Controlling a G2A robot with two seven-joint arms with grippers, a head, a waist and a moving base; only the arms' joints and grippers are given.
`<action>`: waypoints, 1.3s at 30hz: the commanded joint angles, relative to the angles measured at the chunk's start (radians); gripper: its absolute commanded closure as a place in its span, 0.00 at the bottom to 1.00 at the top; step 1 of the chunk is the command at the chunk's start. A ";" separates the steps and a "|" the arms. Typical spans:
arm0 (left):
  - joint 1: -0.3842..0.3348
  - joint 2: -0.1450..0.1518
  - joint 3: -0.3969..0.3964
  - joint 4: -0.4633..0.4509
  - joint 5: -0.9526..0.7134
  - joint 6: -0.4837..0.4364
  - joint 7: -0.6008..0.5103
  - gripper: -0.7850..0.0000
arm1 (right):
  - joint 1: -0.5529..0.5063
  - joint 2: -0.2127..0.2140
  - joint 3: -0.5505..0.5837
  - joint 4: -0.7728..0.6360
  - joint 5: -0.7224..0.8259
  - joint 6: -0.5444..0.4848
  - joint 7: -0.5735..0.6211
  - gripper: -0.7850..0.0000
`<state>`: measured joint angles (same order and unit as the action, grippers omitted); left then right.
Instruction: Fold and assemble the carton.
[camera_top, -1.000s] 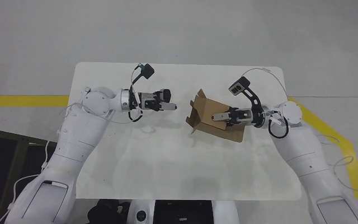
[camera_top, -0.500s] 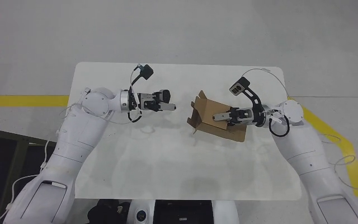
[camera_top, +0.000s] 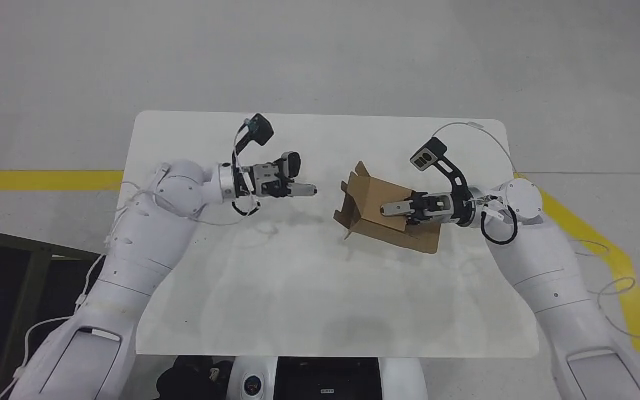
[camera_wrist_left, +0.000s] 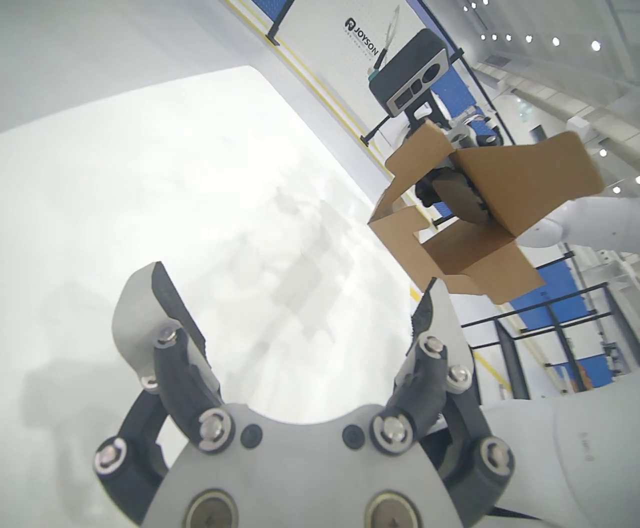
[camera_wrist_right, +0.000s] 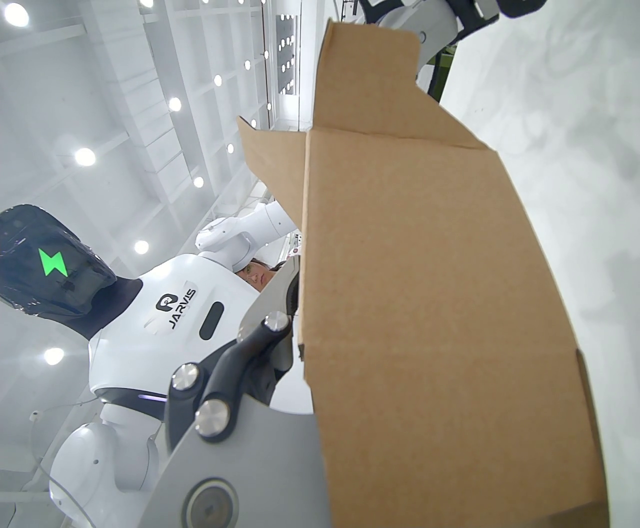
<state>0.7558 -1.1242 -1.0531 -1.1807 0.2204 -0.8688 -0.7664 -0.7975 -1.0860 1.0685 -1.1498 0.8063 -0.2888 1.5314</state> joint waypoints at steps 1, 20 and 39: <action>0.007 -0.003 -0.001 0.007 0.103 -0.104 0.111 0.00 | 0.000 0.000 0.000 0.000 0.000 0.000 0.000 1.00; -0.006 0.052 0.093 -0.034 1.110 -0.143 1.046 0.00 | 0.000 0.000 0.000 0.000 0.000 0.000 0.000 1.00; -0.023 0.070 0.150 -0.006 1.277 -0.133 1.272 0.00 | 0.000 0.000 0.000 0.000 0.000 0.000 0.000 1.00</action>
<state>0.7216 -1.0533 -0.9036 -1.1771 1.5071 -1.0087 0.5154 -0.7974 -1.0860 1.0685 -1.1498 0.8063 -0.2888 1.5314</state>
